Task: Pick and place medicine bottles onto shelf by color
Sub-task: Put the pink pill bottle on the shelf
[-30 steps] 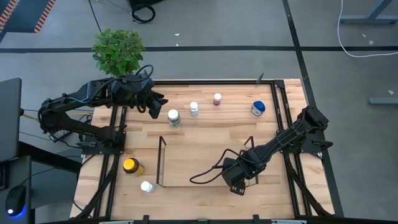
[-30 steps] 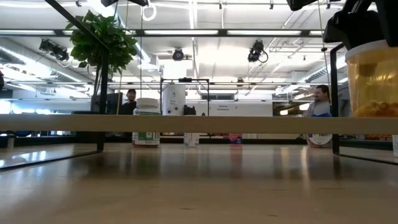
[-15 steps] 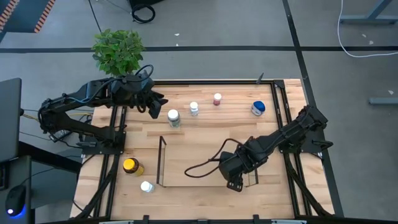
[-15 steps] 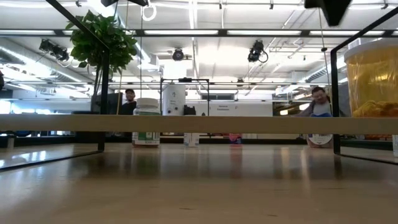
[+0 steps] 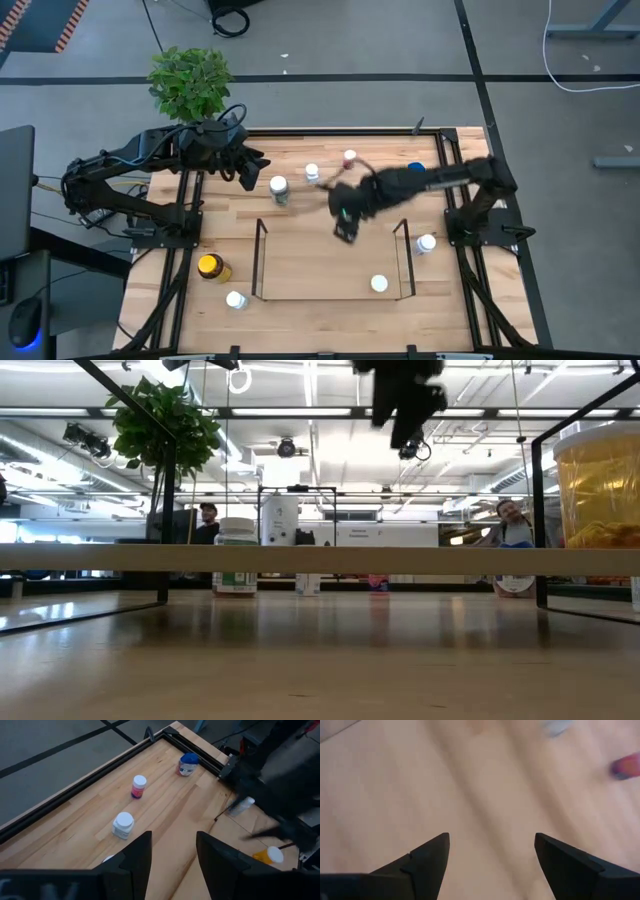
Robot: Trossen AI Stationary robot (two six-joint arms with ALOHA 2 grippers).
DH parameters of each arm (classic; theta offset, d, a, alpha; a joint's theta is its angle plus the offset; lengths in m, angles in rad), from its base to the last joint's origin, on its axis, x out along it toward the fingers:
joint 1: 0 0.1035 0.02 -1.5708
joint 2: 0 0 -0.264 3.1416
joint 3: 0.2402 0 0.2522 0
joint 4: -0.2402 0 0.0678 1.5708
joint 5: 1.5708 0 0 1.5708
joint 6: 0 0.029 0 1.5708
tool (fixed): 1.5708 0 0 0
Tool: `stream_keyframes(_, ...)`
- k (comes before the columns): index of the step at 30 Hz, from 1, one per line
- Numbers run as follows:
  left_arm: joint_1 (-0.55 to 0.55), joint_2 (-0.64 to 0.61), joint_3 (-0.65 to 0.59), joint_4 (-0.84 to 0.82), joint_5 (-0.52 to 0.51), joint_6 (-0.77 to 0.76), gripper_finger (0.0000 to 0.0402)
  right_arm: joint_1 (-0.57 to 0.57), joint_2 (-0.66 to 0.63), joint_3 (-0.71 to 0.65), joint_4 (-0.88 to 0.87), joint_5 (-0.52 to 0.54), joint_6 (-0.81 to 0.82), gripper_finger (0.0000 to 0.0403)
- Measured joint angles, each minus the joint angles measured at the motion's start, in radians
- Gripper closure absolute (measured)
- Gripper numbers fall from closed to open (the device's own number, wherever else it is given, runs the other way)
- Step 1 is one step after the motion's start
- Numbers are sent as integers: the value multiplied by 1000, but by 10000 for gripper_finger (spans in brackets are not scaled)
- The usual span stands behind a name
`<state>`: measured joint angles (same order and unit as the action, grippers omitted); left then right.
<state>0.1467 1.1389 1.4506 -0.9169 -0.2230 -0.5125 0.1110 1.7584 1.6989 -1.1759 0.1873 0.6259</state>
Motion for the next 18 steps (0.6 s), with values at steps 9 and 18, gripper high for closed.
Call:
stream_keyframes(9, 0, 0, 0, 3, 0, -1, 239, -383, 0, -1, 72, -20, -8, 102)
stream_keyframes(18, 0, 0, 0, 2, 0, -1, 239, -581, 83, -2, 49, -116, -88, 102)
